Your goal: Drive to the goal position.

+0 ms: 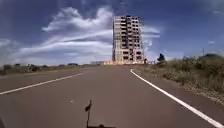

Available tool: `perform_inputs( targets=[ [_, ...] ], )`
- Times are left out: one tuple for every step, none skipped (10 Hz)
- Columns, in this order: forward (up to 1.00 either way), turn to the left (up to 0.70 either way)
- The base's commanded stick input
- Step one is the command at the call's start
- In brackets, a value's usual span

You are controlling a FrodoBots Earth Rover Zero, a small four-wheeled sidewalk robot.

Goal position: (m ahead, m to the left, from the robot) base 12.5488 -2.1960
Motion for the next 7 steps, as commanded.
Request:
perform_inputs(
  targets=[
    [1.0, 0.0],
    [1.0, 0.0],
    [1.0, 0.0],
    [1.0, 0.0],
    [1.0, 0.0],
    [1.0, 0.0],
    [1.0, 0.0]
  ],
)
